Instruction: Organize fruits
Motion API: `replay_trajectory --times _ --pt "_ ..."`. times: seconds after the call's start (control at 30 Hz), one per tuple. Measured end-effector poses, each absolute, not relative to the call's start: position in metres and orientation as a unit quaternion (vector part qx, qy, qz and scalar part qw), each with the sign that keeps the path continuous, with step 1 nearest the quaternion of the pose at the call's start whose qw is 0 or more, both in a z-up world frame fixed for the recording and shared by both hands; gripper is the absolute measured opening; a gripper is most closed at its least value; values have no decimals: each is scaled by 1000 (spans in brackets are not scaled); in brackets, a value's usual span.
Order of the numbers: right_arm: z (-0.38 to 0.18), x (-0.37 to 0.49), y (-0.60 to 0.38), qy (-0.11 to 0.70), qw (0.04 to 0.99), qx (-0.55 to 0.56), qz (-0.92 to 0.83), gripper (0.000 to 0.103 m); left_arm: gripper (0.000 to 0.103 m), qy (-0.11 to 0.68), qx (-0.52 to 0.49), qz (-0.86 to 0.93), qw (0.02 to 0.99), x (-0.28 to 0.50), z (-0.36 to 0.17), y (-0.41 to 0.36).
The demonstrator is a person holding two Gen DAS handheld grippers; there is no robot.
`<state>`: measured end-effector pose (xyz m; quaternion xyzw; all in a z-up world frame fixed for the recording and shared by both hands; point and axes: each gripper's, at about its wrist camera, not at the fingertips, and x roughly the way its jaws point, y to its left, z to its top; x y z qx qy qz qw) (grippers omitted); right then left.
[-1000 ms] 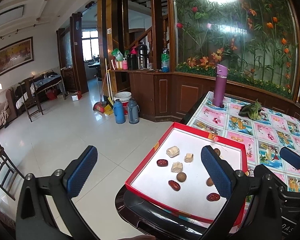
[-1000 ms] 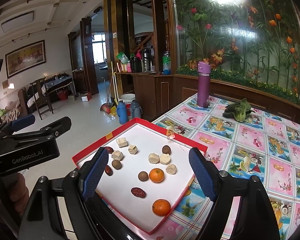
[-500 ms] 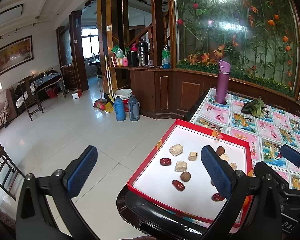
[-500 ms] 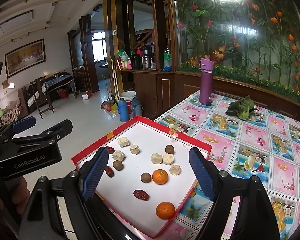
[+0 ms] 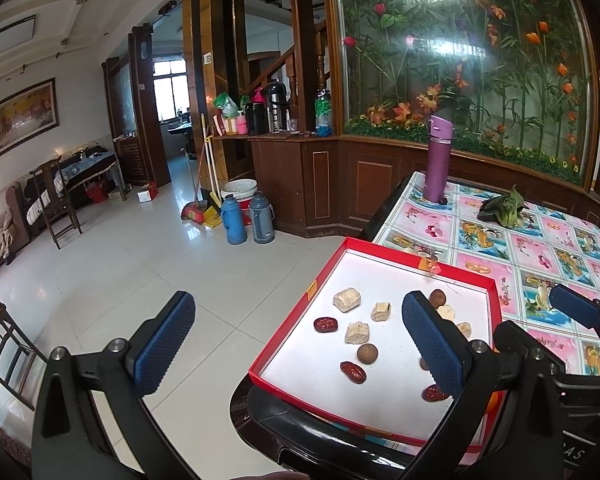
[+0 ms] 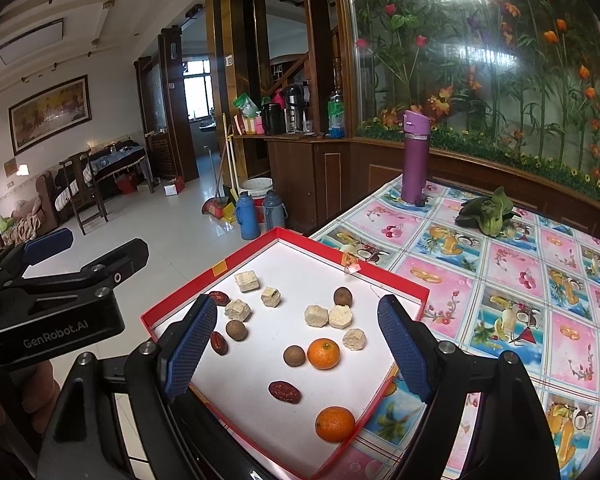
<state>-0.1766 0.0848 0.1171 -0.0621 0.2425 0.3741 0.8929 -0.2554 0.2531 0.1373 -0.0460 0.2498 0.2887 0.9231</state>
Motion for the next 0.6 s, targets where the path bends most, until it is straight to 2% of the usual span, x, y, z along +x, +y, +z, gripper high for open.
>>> replay_trajectory --times 0.6 --pt "119 -170 83 244 895 -62 368 82 103 250 -27 269 930 -247 143 245"
